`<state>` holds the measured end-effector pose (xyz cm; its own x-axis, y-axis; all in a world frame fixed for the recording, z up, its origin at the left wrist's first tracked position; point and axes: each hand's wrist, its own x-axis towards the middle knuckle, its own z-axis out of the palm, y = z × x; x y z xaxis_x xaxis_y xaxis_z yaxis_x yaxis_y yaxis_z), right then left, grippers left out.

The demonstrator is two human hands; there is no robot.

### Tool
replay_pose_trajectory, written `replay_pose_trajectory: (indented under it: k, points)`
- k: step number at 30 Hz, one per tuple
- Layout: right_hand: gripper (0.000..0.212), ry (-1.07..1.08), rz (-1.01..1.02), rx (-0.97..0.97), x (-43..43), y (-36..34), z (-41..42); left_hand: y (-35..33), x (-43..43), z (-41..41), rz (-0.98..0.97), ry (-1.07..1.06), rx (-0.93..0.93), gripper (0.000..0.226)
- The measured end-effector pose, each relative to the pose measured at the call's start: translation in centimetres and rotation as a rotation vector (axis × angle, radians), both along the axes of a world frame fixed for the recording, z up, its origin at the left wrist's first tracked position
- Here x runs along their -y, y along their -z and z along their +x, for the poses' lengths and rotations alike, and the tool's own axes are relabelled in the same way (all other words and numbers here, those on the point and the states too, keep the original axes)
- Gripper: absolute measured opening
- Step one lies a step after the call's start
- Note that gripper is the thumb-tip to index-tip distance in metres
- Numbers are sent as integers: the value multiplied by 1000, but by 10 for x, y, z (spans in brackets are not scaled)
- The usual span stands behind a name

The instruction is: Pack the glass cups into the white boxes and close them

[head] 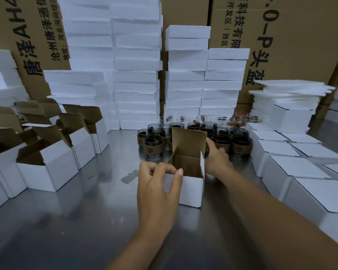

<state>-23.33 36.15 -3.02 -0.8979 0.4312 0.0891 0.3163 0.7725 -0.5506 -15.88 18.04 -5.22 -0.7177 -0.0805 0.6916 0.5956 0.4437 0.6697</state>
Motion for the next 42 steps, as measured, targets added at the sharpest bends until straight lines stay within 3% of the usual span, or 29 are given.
replay_pose_trajectory:
  k: [6,11,20,24,30,35,40,42]
  points:
    - [48,2,45,-72,8,-5,0,1,1,-3,-3,-2,3,10]
    - [23,43,-30,-292,7,0,6,2,1,-5,-6,6,-5,11]
    - [34,9,-231,-353,3,13,54,-2,7,0,13,102,54,15]
    - [41,76,-443,-597,9,2,90,-1,13,1,-68,102,55,18]
    - [61,1,-816,-884,32,-12,141,1,15,3,-137,86,66,24]
    - [42,-110,-916,-837,56,-4,154,0,20,9,-81,151,97,33]
    - [71,-192,-1042,-687,65,-1,162,-8,22,24,155,402,220,7]
    - [72,-207,-1066,-620,65,-1,164,-9,21,29,183,549,329,22]
